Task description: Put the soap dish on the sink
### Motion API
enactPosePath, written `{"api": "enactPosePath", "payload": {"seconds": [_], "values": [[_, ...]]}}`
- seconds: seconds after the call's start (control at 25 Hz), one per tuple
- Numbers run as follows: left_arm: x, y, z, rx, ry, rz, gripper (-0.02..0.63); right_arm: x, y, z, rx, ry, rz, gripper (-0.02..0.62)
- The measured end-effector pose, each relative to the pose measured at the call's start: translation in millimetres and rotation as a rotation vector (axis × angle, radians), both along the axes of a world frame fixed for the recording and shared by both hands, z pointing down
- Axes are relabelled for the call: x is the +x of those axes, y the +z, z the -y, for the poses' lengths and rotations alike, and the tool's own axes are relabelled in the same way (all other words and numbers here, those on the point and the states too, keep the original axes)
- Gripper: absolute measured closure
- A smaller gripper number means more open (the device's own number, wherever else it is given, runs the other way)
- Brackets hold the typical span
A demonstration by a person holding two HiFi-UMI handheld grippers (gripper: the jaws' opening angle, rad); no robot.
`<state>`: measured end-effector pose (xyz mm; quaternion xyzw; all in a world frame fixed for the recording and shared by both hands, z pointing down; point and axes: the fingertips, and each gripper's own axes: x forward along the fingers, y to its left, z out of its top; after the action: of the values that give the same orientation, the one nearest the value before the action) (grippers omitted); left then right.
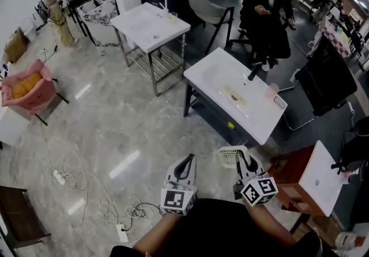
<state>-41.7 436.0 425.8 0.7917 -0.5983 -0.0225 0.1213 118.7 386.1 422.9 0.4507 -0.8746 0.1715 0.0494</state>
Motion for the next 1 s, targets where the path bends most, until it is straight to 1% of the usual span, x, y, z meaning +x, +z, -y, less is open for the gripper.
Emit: {"api": "enactPosePath", "payload": {"seconds": [0.2, 0.32, 0.44, 0.68, 0.84, 1.0], "values": [[-37.9, 3.3, 16.7, -0.002, -0.012, -0.013, 0.589, -30.4, 3.4, 25.8, -0.005, 0.011, -0.016, 0.571], [-62.2, 12.2, 21.8, -0.016, -0.021, -0.01, 0.589, -46.2, 7.1, 28.6, -0.01, 0.013, -0.025, 0.571], [-76.9, 17.8, 23.7, -0.026, -0.035, -0.021, 0.589, -51.0, 12.6, 24.4, -0.018, 0.009, -0.049, 0.571], [-85.6, 27.6, 26.2, -0.024, -0.054, -0.03, 0.589, -52.2, 26.2, 29.7, -0.042, 0.022, -0.063, 0.571], [-85.5, 29.8, 24.4, -0.029, -0.063, -0.039, 0.589, -62.1, 25.0, 33.1, -0.023, -0.003, -0.055, 0.571], [-88.1, 29.8, 33.9, -0.039, -0.073, -0.025, 0.589, -69.4, 33.6, 44.7, -0.041, -0.025, -0.038, 0.571]]}}
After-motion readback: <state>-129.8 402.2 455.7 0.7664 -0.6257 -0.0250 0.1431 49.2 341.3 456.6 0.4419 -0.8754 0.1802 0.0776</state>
